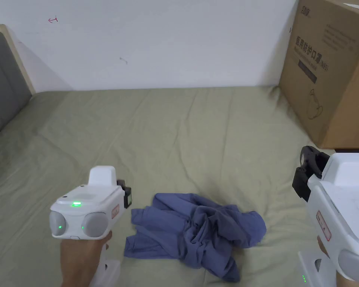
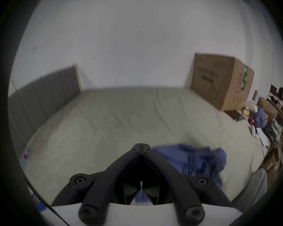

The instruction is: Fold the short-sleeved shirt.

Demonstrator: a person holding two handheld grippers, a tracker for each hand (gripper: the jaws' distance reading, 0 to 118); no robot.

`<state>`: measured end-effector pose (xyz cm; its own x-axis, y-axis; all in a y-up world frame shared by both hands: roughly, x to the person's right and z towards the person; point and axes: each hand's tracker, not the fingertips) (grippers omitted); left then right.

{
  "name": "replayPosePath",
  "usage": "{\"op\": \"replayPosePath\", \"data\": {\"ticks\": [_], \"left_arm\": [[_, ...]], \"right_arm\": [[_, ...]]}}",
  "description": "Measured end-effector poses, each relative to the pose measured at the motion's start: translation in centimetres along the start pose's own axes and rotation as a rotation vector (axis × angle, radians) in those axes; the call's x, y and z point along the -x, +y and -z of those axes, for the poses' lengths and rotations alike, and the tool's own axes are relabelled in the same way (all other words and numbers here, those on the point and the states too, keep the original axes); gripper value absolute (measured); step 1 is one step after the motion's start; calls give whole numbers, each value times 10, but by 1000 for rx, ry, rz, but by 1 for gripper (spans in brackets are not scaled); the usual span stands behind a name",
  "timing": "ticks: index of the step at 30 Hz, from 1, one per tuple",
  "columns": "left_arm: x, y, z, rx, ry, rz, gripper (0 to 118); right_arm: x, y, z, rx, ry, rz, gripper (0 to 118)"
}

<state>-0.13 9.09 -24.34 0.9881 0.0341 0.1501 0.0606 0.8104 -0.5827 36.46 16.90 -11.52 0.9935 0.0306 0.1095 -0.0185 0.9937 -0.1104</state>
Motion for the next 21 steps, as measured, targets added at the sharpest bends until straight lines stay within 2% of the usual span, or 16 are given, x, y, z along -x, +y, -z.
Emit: {"op": "replayPosePath", "data": {"ticks": [7, 11, 12, 14, 15, 18, 21], "left_arm": [[0, -57, 65, 232, -63, -58, 0], [-4, -77, 91, 353, -42, -26, 1], [-9, -79, 86, 363, -36, -28, 11], [-9, -83, 90, 391, -35, -37, 64], [-8, -85, 91, 392, -35, -50, 85], [-4, -91, 99, 396, 6, -72, 101], [-2, -92, 105, 426, 3, -77, 102]], "right_arm": [[-5, -14, 11, 44, -6, -5, 0], [-9, -21, 18, 72, -13, -1, 0], [-10, -23, 20, 80, -14, 0, 0], [-12, -27, 23, 90, -17, 1, 0], [-13, -29, 25, 97, -20, -1, 0], [-16, -34, 30, 116, -23, -1, 0], [-17, -38, 37, 137, -26, 1, 0]]}}
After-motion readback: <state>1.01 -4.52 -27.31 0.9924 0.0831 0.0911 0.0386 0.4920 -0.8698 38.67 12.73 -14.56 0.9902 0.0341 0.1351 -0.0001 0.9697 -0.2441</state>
